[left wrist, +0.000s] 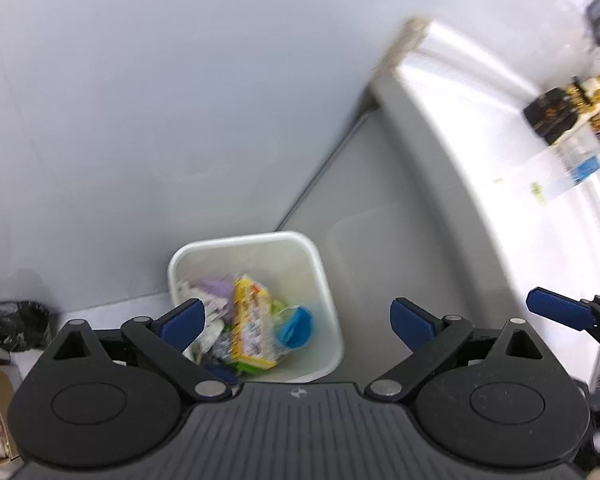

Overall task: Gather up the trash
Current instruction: 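Move the open right gripper back to the clear plastic tray on the counter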

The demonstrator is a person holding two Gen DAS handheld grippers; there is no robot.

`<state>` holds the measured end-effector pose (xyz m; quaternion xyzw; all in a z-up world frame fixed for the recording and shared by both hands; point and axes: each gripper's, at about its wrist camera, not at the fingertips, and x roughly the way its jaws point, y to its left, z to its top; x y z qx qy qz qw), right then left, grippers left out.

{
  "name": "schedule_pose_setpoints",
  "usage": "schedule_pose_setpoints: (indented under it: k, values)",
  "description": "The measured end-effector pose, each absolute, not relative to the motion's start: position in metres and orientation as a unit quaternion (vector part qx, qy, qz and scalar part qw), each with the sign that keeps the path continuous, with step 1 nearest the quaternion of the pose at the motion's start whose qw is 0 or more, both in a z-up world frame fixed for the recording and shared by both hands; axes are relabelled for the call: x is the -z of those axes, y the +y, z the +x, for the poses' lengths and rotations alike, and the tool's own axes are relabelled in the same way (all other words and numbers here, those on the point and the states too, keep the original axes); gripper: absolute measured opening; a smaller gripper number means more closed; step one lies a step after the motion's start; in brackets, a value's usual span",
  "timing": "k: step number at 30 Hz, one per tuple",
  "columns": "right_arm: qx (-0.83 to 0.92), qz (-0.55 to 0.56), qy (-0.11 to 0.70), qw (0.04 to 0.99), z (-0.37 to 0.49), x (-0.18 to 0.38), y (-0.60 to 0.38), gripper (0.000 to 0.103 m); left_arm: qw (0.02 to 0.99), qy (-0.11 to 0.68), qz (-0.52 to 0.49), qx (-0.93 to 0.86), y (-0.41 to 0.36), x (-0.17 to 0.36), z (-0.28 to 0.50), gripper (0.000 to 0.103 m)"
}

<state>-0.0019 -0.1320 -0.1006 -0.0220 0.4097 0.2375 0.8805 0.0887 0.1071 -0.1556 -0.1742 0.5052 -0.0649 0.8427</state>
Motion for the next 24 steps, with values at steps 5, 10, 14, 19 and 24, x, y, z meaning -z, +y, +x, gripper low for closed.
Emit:
schedule_pose_setpoints:
  k: [5,10,14,19,24]
  values:
    - [-0.187,-0.004,0.374,0.908,-0.001,0.088,-0.182,0.097,0.856,0.484,-0.163,0.085,0.079,0.124,0.09,0.102]
    - [-0.136,0.02,0.352,0.926,0.007,0.086,-0.237,0.097,0.865,0.468,-0.147,0.107,0.043,0.1,0.097,0.102]
    - [-0.101,0.025,0.338,0.935,0.019,0.094,-0.277,0.097,0.868,0.459,-0.141,0.125,0.016,0.092,0.105,0.102]
    - [-0.056,0.032,0.332,0.941,0.045,0.093,-0.33,0.098,0.867,0.457,-0.134,0.146,-0.02,0.082,0.114,0.102]
    - [0.016,0.057,0.312,0.948,0.077,0.081,-0.379,0.098,0.868,0.454,-0.112,0.166,-0.055,0.076,0.124,0.102]
